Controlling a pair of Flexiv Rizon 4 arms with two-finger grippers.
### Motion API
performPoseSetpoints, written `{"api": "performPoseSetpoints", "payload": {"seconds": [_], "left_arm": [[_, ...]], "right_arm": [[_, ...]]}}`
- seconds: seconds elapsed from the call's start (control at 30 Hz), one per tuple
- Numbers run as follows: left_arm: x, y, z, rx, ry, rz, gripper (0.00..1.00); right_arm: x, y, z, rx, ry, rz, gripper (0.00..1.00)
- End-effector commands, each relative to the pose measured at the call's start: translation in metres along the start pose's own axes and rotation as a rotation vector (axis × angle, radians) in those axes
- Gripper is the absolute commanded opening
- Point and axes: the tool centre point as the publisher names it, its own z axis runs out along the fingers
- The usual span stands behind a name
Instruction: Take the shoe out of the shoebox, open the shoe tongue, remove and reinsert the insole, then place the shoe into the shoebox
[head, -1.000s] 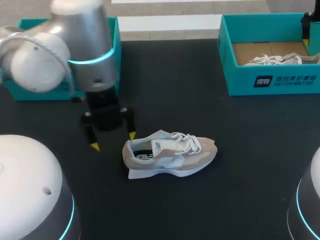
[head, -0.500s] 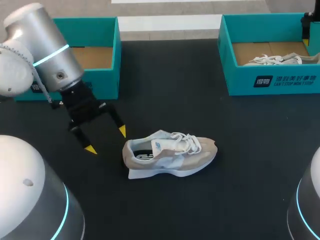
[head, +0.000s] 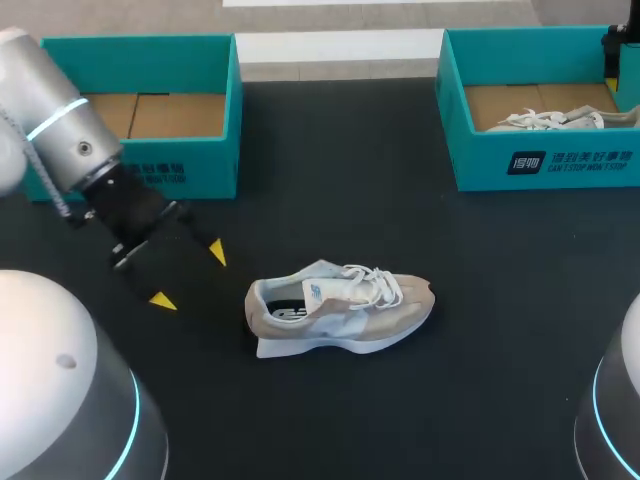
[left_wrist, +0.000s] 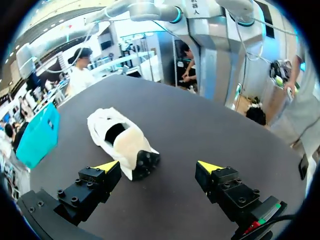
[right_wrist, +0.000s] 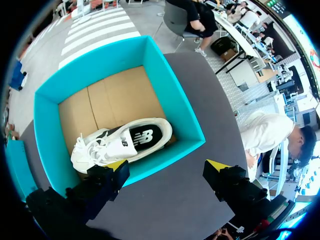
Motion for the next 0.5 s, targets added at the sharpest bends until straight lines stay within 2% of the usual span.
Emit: {"api": "performPoseSetpoints", "payload": {"seconds": [0.03, 0.5], "left_arm": [[0.0211, 0.0054, -0.0057, 0.105, -0.258, -0.153, 1.0], [0.0211, 0.0054, -0.0057, 0.105, -0.258, -0.153, 1.0]], "right_arm": [[0.0, 0.0003, 0.0002, 0.001, 0.001, 0.001, 1.0], [0.0, 0.0003, 0.0002, 0.001, 0.001, 0.001, 1.0]]}}
